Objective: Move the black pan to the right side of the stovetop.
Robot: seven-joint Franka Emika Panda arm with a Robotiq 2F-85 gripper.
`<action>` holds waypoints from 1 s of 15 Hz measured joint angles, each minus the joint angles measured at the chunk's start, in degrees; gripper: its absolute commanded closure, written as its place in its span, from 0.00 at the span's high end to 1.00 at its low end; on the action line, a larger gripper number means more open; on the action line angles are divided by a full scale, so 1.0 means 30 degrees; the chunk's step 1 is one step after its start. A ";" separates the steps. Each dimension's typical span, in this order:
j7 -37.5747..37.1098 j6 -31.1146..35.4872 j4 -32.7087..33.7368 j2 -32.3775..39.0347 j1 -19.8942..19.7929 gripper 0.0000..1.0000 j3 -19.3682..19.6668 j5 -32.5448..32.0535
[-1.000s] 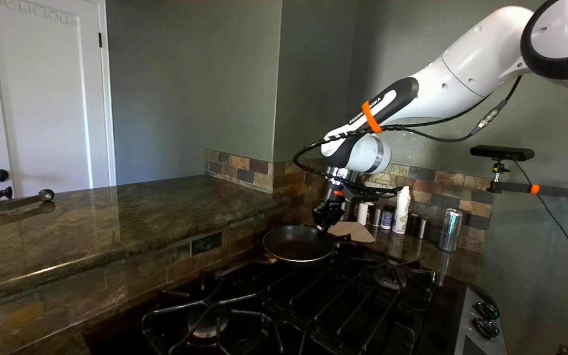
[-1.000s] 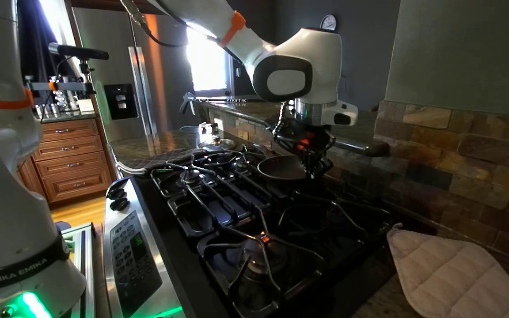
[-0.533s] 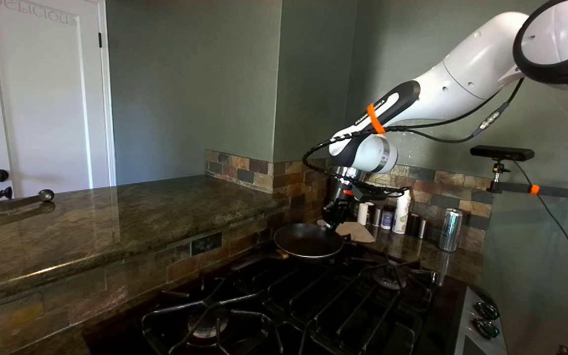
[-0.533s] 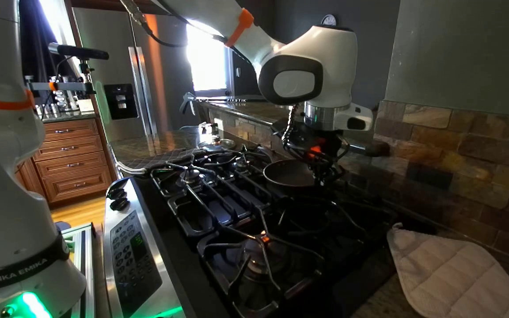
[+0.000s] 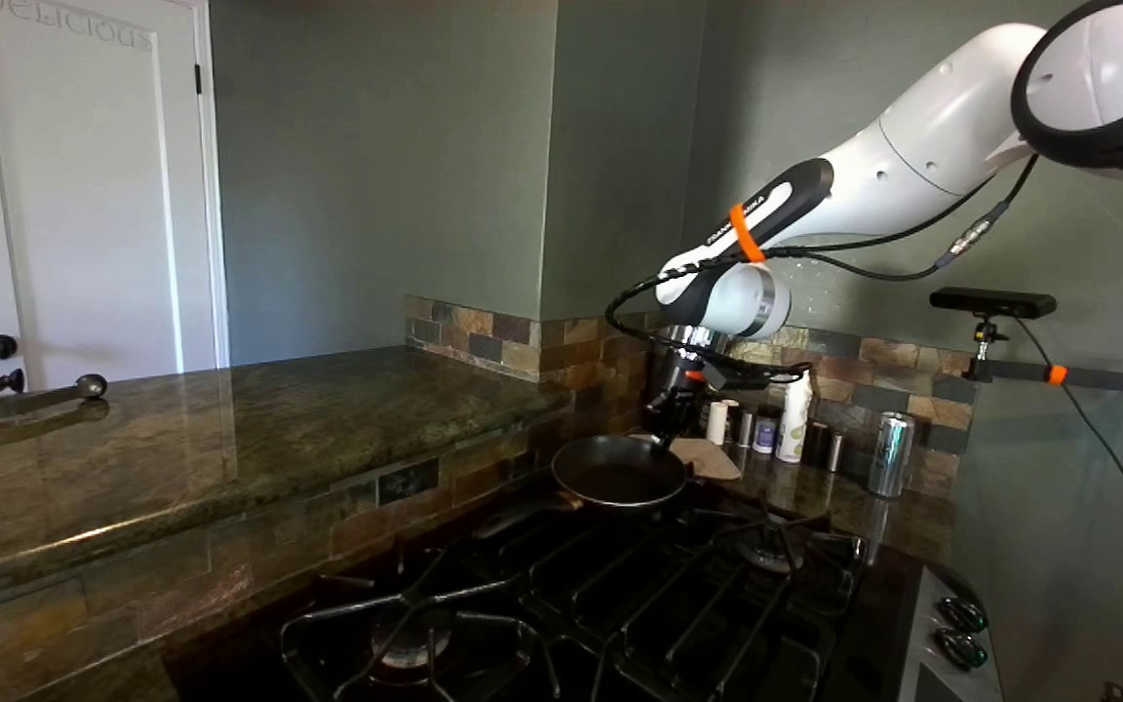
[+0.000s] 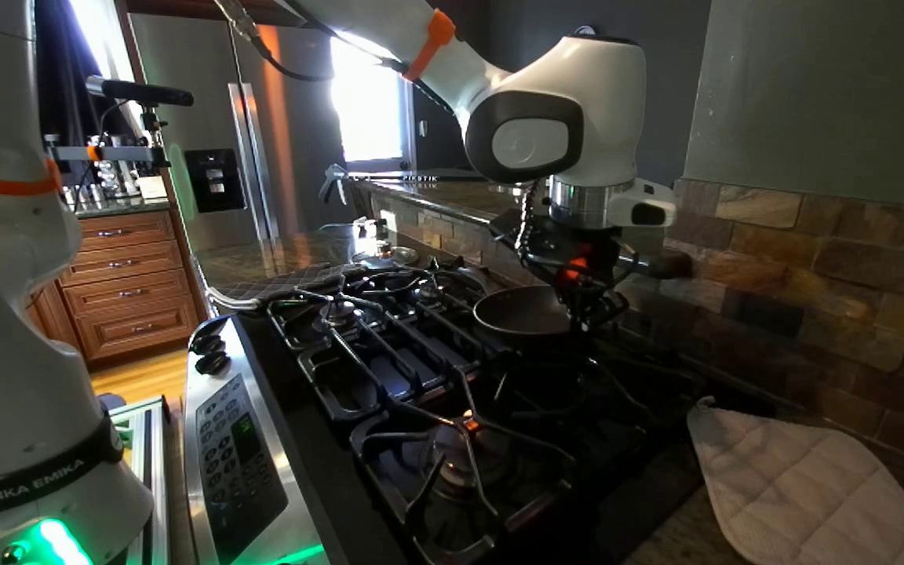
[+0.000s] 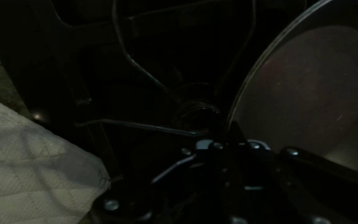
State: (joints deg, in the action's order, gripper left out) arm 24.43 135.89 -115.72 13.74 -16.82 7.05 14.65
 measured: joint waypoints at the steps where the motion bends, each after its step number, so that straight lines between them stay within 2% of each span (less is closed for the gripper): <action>1: 0.0335 -0.0002 0.0094 0.0066 -0.0139 0.02 0.0030 0.0046; 9: 0.2311 -0.0716 0.1549 0.1285 -0.1303 0.02 0.0035 0.1056; 15: 0.2816 -0.1568 0.2624 0.1999 -0.2128 0.02 0.0048 0.1225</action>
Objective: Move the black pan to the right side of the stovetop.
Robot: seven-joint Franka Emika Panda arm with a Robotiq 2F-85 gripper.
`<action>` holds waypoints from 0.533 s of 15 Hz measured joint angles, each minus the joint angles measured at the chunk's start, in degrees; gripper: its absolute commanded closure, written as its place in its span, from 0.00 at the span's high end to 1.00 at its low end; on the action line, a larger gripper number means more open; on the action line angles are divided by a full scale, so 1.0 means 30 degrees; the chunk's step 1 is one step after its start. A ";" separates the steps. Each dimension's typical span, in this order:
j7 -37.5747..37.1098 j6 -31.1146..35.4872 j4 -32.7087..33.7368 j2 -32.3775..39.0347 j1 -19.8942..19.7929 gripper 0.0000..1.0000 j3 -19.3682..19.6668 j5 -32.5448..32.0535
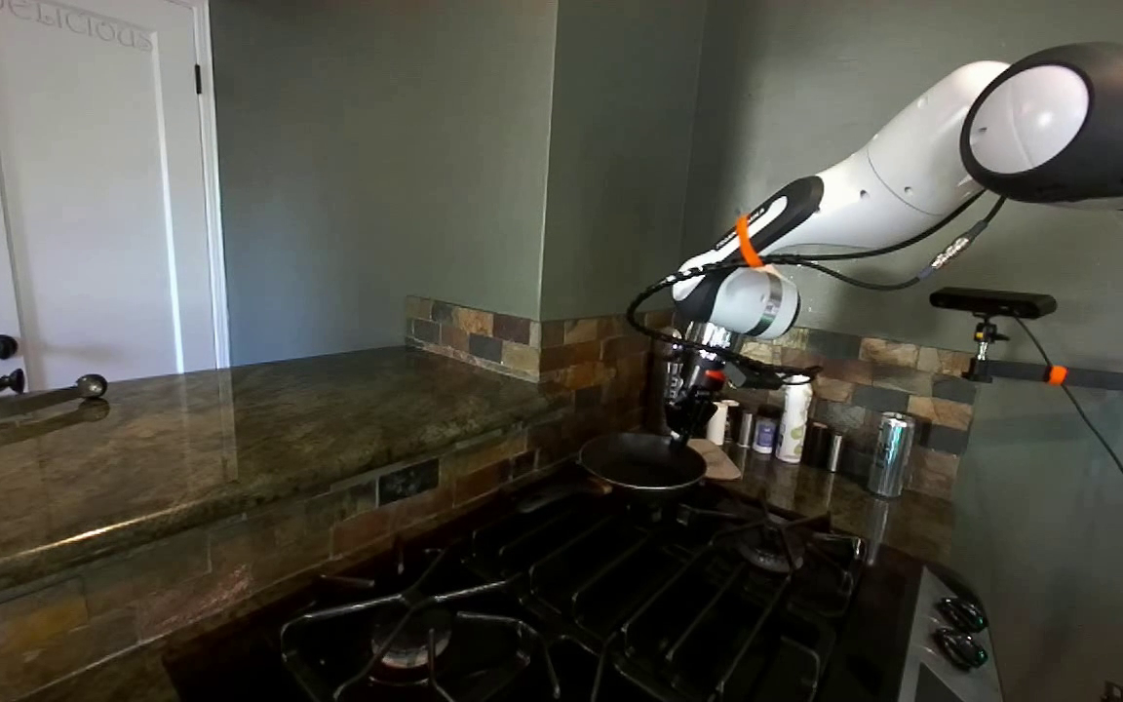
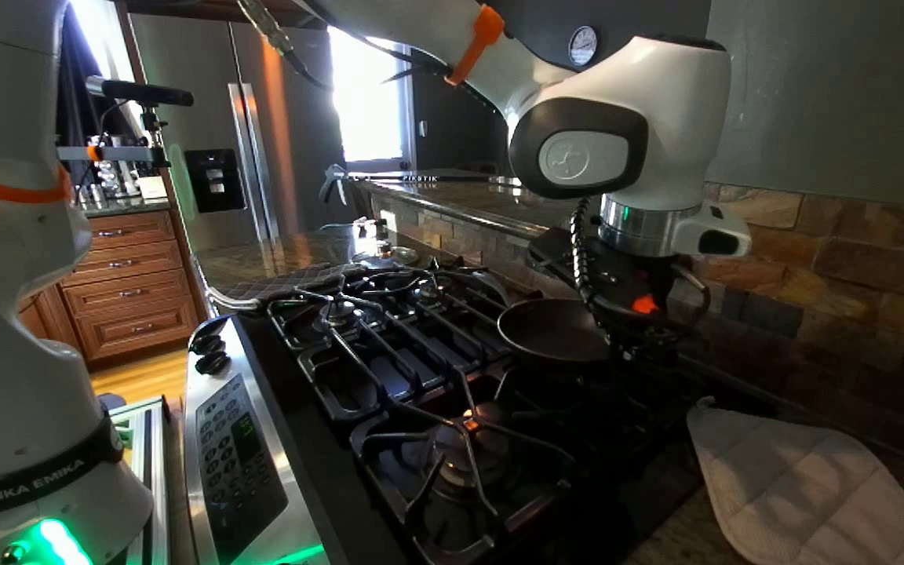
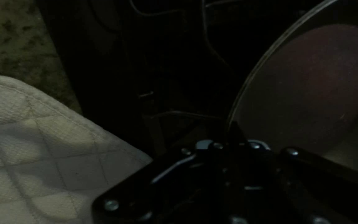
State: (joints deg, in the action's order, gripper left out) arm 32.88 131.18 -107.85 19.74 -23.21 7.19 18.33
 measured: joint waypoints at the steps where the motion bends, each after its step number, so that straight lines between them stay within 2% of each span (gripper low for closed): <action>1: 0.0056 -0.0001 0.0116 0.0089 -0.0126 0.02 0.0014 0.0000; 7: 0.0164 -0.0029 0.0602 0.0465 -0.0508 0.02 0.0036 -0.0001; 8: 0.0183 -0.0029 0.0624 0.0485 -0.0509 0.32 0.0036 -0.0001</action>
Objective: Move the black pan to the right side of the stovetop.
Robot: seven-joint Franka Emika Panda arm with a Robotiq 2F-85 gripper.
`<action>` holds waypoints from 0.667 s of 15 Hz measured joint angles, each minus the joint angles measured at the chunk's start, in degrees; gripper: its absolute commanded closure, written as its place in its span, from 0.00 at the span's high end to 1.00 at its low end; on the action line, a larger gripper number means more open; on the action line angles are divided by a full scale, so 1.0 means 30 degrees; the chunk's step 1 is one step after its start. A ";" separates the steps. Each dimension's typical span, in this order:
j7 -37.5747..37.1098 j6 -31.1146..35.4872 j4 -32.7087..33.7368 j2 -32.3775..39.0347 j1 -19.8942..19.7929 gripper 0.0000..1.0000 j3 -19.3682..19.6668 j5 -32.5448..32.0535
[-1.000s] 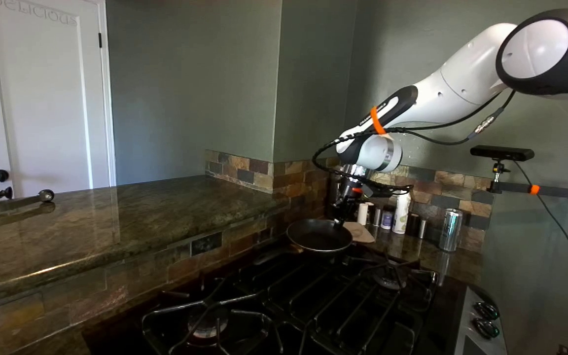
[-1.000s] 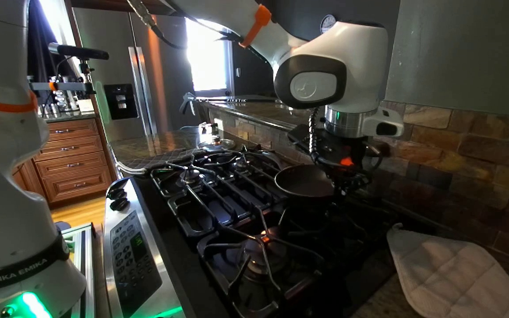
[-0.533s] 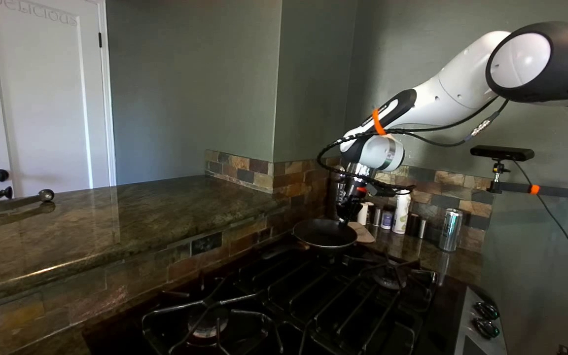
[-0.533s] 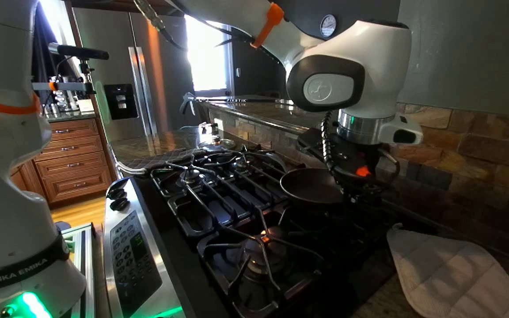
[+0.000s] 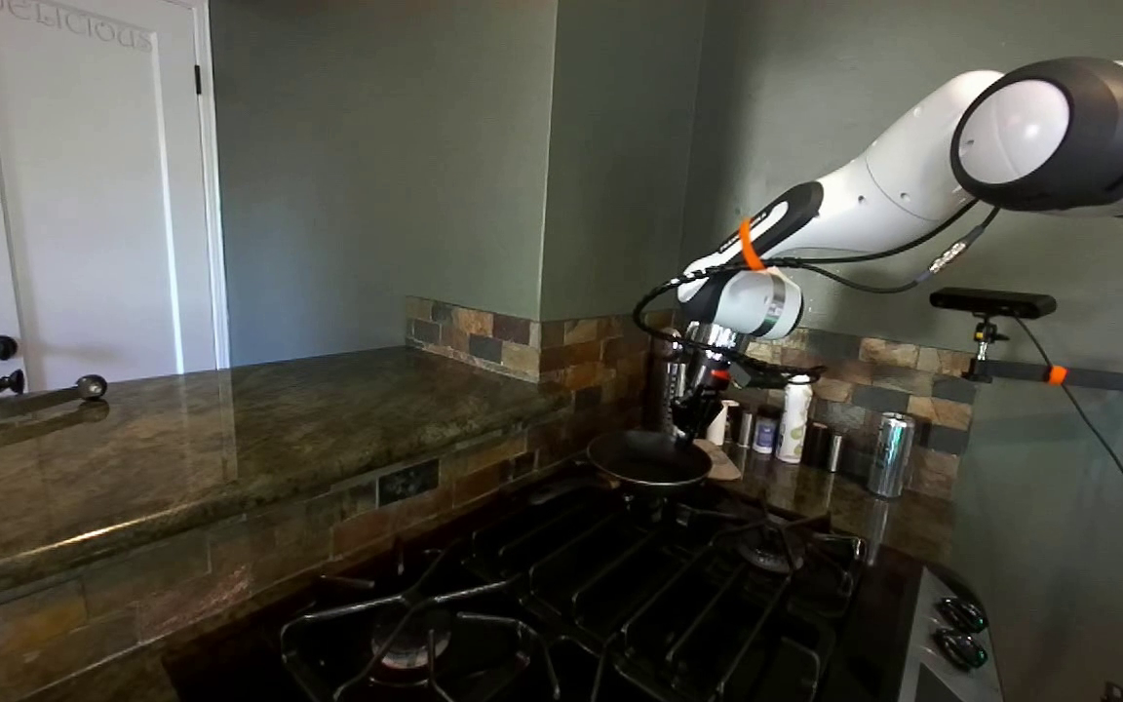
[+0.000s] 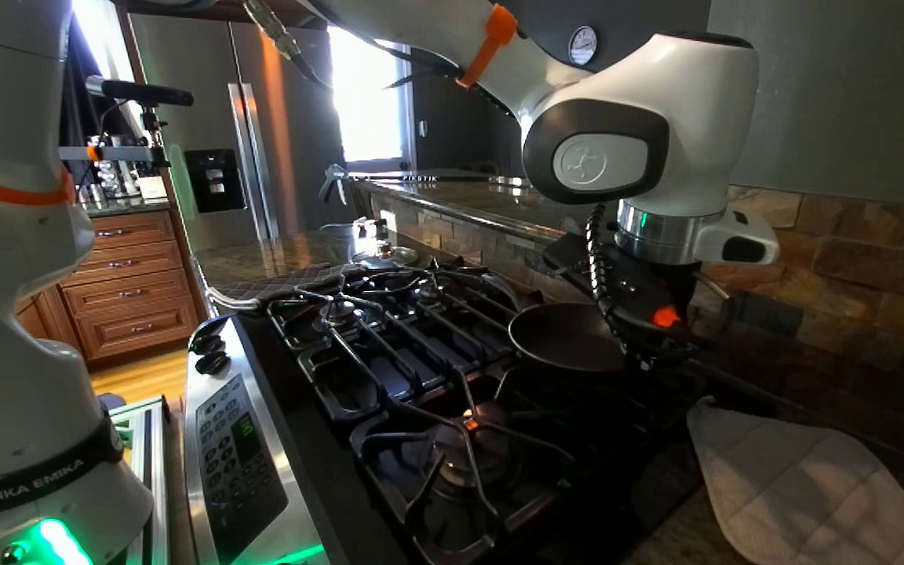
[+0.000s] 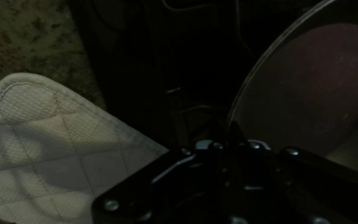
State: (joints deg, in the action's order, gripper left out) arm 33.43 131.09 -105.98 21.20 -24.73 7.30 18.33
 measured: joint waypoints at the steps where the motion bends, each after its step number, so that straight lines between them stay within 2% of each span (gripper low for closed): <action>1: 0.0005 0.0000 0.0017 0.0014 -0.0001 0.34 0.0000 0.0000; 10: 0.0007 0.0221 0.0277 0.1073 -0.0067 0.99 0.0126 -0.0246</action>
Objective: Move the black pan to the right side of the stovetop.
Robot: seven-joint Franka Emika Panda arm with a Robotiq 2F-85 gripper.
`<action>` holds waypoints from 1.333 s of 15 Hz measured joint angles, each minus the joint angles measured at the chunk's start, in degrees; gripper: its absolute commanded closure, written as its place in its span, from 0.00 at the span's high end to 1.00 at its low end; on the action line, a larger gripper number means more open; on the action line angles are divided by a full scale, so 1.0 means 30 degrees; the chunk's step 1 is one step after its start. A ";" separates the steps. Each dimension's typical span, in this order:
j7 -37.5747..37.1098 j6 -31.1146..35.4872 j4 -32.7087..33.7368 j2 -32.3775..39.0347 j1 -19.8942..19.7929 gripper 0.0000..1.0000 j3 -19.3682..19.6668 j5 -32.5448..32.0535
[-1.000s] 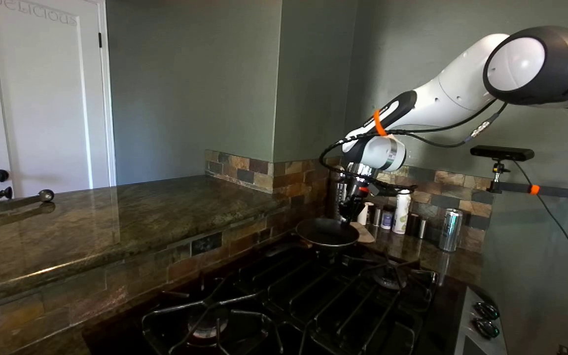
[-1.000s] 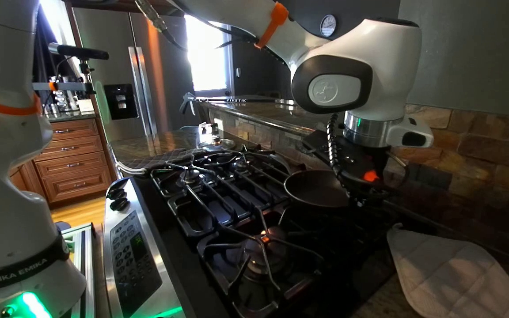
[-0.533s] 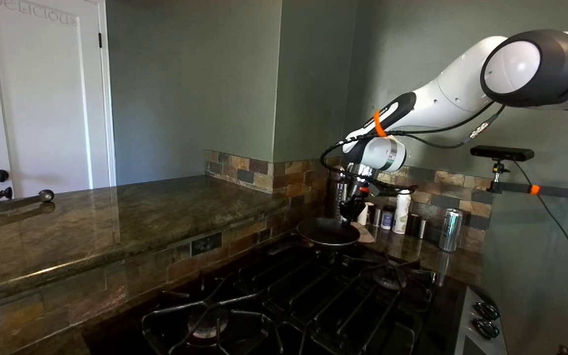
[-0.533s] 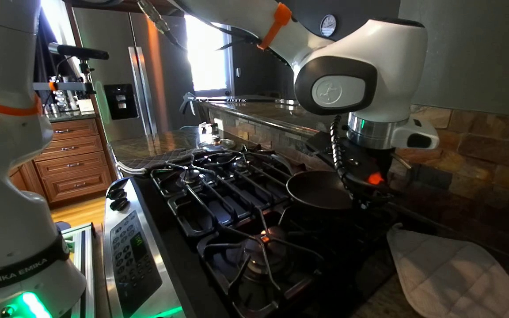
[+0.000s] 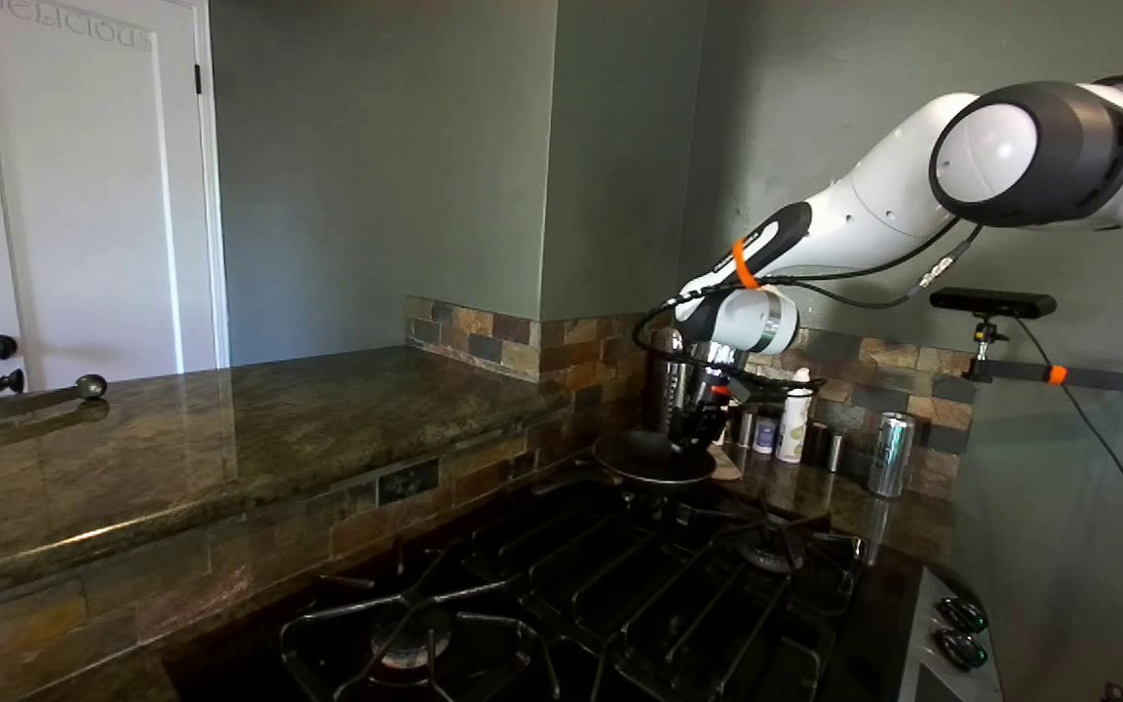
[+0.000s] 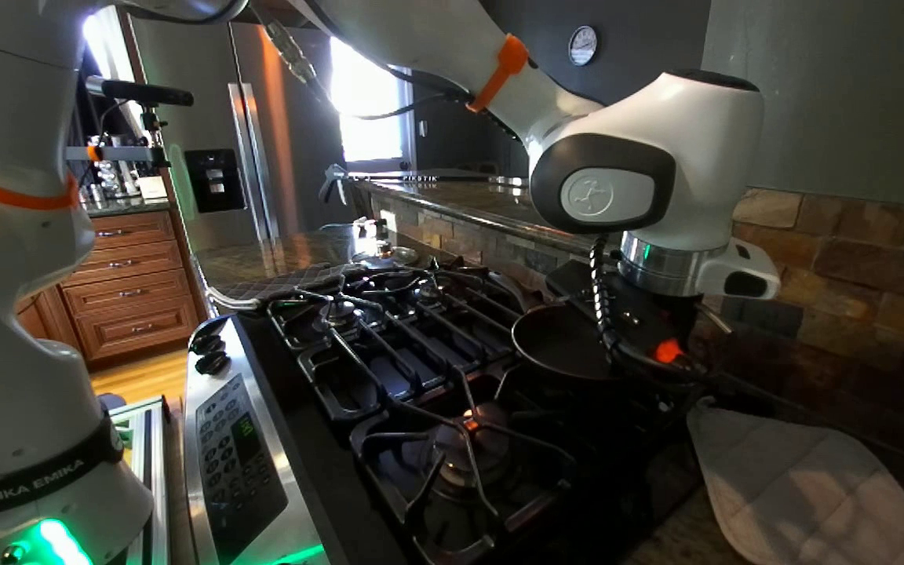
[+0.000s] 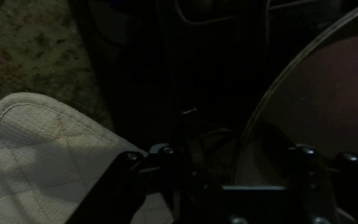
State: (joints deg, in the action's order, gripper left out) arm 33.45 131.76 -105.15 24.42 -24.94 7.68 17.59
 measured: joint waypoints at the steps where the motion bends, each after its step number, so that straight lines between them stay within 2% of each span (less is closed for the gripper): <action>1: 0.0004 0.0115 0.0001 -0.0011 -0.0031 1.00 0.0000 0.0001; 6: 0.0236 0.0529 -0.0047 -0.0579 -0.0067 1.00 -0.0067 0.0036; 12: 0.0558 0.0485 -0.0646 -0.2329 0.0154 1.00 -0.0144 -0.0011; 20: -0.0030 0.0458 -0.2247 -0.5708 0.1510 1.00 -0.0004 -0.1841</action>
State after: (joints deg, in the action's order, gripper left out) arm 33.36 133.13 -111.89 7.29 -20.40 7.67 12.07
